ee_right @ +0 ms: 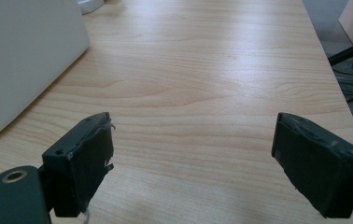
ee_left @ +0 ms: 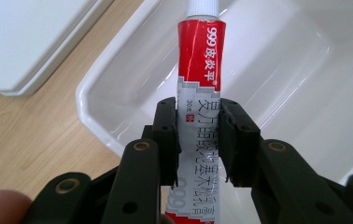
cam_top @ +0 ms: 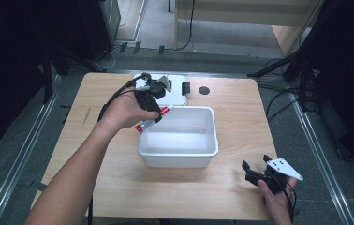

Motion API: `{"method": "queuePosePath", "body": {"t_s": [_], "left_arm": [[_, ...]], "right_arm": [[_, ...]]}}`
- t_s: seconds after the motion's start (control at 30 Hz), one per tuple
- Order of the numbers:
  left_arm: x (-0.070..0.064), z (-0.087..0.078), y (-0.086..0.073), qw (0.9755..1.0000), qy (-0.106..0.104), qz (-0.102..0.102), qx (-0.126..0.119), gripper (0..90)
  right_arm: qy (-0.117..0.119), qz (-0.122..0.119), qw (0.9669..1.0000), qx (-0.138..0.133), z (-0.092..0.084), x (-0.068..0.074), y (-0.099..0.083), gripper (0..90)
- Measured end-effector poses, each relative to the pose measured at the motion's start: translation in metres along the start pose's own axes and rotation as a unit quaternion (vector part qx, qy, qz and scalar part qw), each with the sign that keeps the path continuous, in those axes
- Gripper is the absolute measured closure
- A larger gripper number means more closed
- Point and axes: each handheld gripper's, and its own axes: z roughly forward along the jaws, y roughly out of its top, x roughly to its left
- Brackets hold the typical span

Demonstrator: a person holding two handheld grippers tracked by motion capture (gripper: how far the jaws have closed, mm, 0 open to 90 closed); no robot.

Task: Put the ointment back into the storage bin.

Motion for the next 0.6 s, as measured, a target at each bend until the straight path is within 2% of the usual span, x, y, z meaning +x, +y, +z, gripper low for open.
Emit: {"method": "queuePosePath", "body": {"t_s": [0.6], "left_arm": [[-0.0066,0.0101,0.0106,0.9999,-0.009,0.0,-0.005,71.0]], "right_arm": [[0.003,0.002,1.0,0.0,0.0002,-0.0003,0.0001,12.8]]}}
